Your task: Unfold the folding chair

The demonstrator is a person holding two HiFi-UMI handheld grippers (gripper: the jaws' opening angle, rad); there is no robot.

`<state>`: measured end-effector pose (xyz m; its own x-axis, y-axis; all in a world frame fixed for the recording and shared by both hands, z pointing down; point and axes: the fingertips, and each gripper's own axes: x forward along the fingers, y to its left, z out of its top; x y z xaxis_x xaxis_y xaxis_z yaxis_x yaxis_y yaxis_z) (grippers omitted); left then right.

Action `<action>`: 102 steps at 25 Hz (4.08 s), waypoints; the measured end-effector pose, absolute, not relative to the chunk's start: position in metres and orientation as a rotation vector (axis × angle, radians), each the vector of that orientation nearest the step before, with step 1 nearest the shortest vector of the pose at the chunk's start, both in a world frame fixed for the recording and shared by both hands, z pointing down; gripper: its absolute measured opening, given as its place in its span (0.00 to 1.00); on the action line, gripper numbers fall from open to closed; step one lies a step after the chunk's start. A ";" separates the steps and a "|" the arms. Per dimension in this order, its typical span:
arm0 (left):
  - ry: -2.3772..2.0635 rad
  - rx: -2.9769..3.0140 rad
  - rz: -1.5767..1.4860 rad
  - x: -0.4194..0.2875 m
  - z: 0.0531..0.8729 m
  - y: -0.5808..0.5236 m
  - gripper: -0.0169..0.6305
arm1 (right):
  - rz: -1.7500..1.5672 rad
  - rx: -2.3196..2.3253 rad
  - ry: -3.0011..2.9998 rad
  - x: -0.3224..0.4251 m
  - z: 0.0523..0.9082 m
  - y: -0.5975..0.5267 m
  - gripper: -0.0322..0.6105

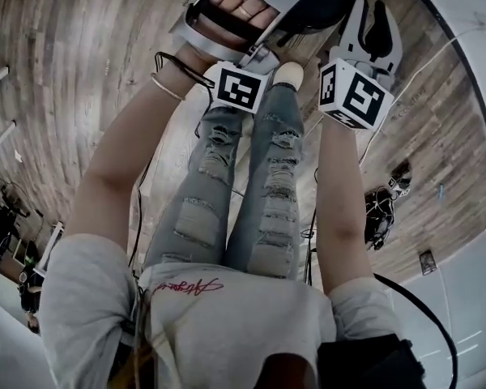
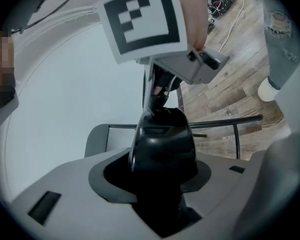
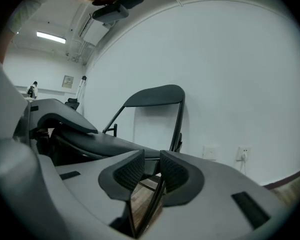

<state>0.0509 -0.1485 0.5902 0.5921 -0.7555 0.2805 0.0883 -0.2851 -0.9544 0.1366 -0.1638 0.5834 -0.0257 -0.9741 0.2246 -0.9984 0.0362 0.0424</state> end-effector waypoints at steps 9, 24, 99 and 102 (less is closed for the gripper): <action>0.621 -1.608 -0.839 0.028 0.633 -0.114 0.38 | 0.083 2.021 -2.082 0.089 0.617 -0.081 0.20; 0.679 -1.571 -0.795 -0.001 0.682 -0.054 0.41 | 0.075 2.060 -2.147 0.064 0.669 -0.032 0.18; 1.428 -2.612 0.225 -0.074 0.111 0.068 0.05 | -0.335 1.951 -2.538 -0.026 0.109 0.070 0.08; 1.433 -2.602 0.224 -0.073 0.111 0.069 0.05 | -0.330 1.957 -2.537 -0.023 0.110 0.072 0.08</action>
<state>-0.0729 0.0690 0.1110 0.5292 -0.8224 -0.2087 -0.8468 -0.5273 -0.0695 -0.0233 0.0723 0.1098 -0.2596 -0.9475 -0.1865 -0.9637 0.2418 0.1130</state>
